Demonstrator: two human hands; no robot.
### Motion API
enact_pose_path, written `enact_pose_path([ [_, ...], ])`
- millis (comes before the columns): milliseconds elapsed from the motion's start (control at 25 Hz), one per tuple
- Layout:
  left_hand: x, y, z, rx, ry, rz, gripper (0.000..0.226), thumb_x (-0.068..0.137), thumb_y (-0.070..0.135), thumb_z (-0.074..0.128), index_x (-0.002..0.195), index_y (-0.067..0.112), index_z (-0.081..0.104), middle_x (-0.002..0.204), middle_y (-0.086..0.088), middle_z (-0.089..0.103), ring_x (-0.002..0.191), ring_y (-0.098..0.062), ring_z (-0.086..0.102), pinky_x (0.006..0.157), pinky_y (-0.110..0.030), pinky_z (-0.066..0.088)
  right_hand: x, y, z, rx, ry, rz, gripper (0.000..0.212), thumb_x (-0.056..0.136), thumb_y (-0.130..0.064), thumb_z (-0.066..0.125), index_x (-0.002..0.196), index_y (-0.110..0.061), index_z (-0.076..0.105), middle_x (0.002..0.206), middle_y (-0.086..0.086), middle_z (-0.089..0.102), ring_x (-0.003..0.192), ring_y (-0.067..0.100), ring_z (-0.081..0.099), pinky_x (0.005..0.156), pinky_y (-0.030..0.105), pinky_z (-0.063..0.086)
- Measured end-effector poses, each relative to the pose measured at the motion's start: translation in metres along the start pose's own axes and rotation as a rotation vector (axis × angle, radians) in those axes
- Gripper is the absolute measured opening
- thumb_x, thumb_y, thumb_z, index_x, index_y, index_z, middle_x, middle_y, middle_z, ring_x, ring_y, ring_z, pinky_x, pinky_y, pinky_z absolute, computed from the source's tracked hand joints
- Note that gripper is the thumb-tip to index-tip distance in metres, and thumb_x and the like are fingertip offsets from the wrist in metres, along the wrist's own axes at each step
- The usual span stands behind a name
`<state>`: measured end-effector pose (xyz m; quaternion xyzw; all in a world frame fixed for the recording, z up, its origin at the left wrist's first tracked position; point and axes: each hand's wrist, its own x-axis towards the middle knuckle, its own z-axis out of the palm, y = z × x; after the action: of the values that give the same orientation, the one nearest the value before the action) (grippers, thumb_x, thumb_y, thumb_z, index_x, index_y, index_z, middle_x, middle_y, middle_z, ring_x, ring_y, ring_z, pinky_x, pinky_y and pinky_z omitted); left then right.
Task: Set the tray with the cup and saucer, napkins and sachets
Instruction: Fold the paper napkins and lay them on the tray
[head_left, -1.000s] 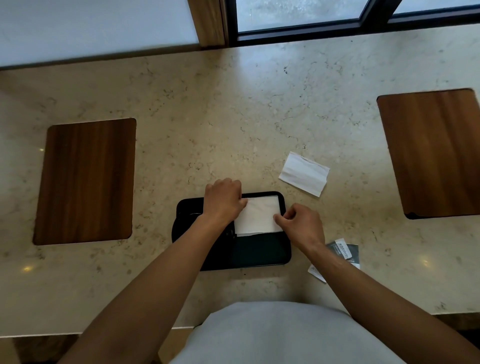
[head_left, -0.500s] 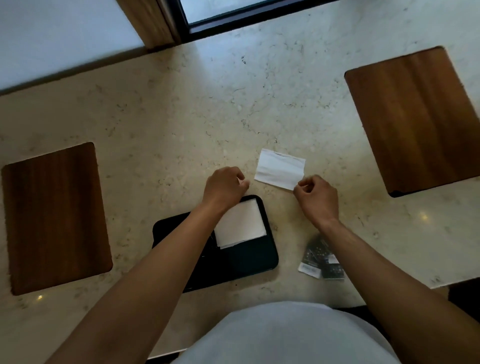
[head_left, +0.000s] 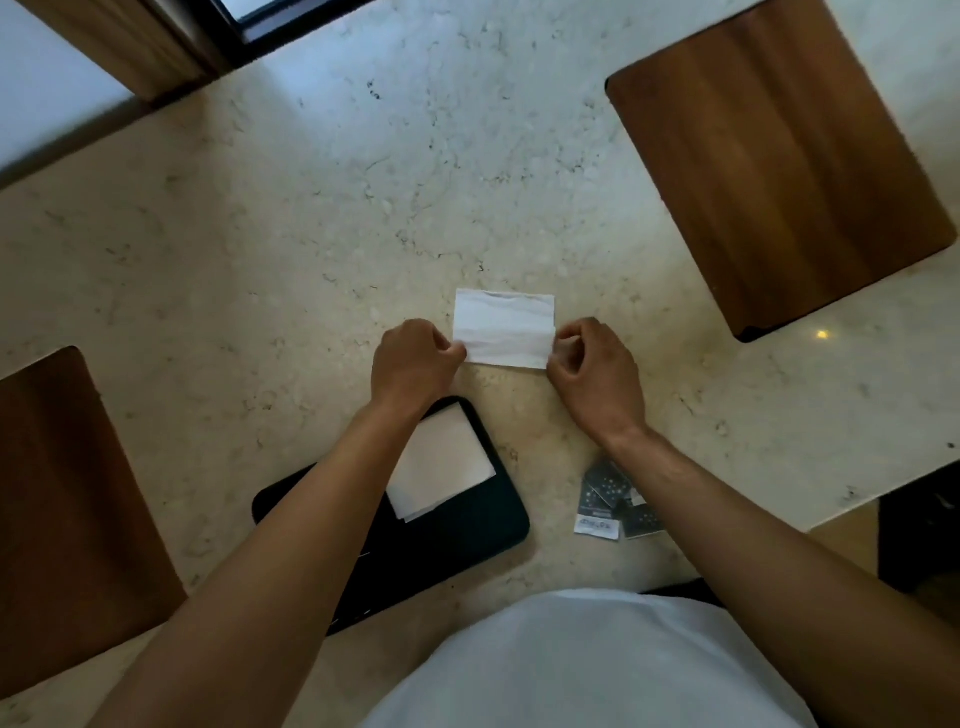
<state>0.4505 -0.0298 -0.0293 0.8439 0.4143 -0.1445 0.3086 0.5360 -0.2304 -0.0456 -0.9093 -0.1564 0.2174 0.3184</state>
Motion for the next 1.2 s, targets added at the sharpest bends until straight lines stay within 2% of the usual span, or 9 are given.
enact_pose_path([
  [80, -0.001, -0.001, -0.002, 0.016, 0.049, 0.066, 0.022, 0.086, 0.029, 0.071, 0.079, 0.009, 0.065, 0.072, -0.004, 0.064, 0.063, -0.014, 0.055, 0.054, -0.025, 0.04, -0.006, 0.007, 0.0, -0.038, -0.016, -0.112, 0.031, 0.09, -0.02, 0.069, 0.12, -0.02, 0.063, 0.111, 0.004, 0.058, 0.083, 0.014, 0.059, 0.067, 0.032, 0.053],
  [120, -0.004, -0.002, -0.003, 0.045, 0.085, 0.157, 0.018, 0.085, 0.025, 0.072, 0.084, 0.009, 0.065, 0.079, -0.005, 0.063, 0.07, -0.018, 0.056, 0.058, -0.027, 0.043, -0.008, 0.01, 0.0, -0.054, -0.039, -0.155, 0.034, 0.089, -0.02, 0.07, 0.122, -0.022, 0.064, 0.113, 0.004, 0.055, 0.082, 0.013, 0.057, 0.064, 0.031, 0.053],
  [240, -0.012, -0.007, 0.0, 0.201, 0.052, 0.51, 0.019, 0.084, 0.016, 0.073, 0.099, 0.004, 0.071, 0.098, -0.012, 0.065, 0.088, -0.029, 0.057, 0.074, -0.042, 0.052, -0.009, 0.016, -0.002, -0.096, -0.099, -0.244, 0.035, 0.086, -0.027, 0.076, 0.12, -0.025, 0.069, 0.113, -0.001, 0.053, 0.081, 0.006, 0.053, 0.056, 0.027, 0.052],
  [360, -0.014, -0.009, 0.005, 0.316, 0.036, 0.698, 0.022, 0.084, 0.016, 0.073, 0.104, 0.008, 0.077, 0.109, -0.011, 0.065, 0.096, -0.032, 0.057, 0.077, -0.047, 0.052, -0.005, 0.018, -0.004, -0.132, -0.112, -0.28, 0.03, 0.088, -0.032, 0.077, 0.116, -0.024, 0.072, 0.111, -0.001, 0.056, 0.078, 0.01, 0.06, 0.056, 0.028, 0.054],
  [640, -0.009, -0.002, 0.005, 0.358, 0.063, 0.711, 0.014, 0.085, 0.012, 0.066, 0.091, 0.01, 0.078, 0.099, -0.008, 0.067, 0.087, -0.03, 0.058, 0.069, -0.046, 0.051, 0.0, 0.016, 0.001, -0.121, -0.024, -0.289, 0.015, 0.092, -0.028, 0.073, 0.103, -0.02, 0.078, 0.093, -0.003, 0.063, 0.069, 0.012, 0.06, 0.058, 0.027, 0.05],
  [840, -0.013, 0.0, 0.01, 0.406, 0.101, 0.684, 0.016, 0.086, 0.018, 0.063, 0.091, 0.012, 0.076, 0.101, -0.007, 0.065, 0.088, -0.027, 0.055, 0.07, -0.041, 0.047, 0.004, 0.011, 0.002, -0.14, -0.043, -0.242, 0.01, 0.093, -0.03, 0.067, 0.096, -0.022, 0.072, 0.086, -0.011, 0.051, 0.067, 0.009, 0.052, 0.056, 0.027, 0.046],
  [920, -0.016, 0.0, 0.011, 0.399, 0.128, 0.662, 0.017, 0.083, 0.019, 0.067, 0.096, 0.011, 0.075, 0.104, -0.009, 0.064, 0.091, -0.029, 0.056, 0.072, -0.039, 0.042, 0.004, 0.008, 0.0, -0.108, -0.048, -0.241, 0.008, 0.092, -0.028, 0.066, 0.094, -0.022, 0.071, 0.085, -0.01, 0.049, 0.066, 0.011, 0.051, 0.055, 0.028, 0.045],
  [1080, -0.028, 0.001, 0.008, 0.332, 0.159, 0.572, 0.039, 0.078, 0.018, 0.073, 0.115, 0.009, 0.067, 0.122, -0.016, 0.058, 0.109, -0.035, 0.052, 0.084, -0.044, 0.044, -0.001, -0.001, -0.007, -0.102, -0.025, -0.313, 0.011, 0.087, -0.028, 0.065, 0.092, -0.018, 0.069, 0.085, -0.004, 0.05, 0.072, 0.013, 0.048, 0.055, 0.03, 0.046],
  [1200, -0.041, 0.001, 0.001, 0.23, 0.173, 0.602, 0.03, 0.081, 0.014, 0.074, 0.111, 0.012, 0.07, 0.126, -0.014, 0.059, 0.118, -0.034, 0.05, 0.09, -0.045, 0.044, -0.013, -0.007, -0.013, -0.099, -0.04, -0.407, 0.019, 0.083, -0.031, 0.062, 0.089, -0.015, 0.069, 0.087, -0.001, 0.048, 0.082, 0.015, 0.047, 0.063, 0.028, 0.045],
])
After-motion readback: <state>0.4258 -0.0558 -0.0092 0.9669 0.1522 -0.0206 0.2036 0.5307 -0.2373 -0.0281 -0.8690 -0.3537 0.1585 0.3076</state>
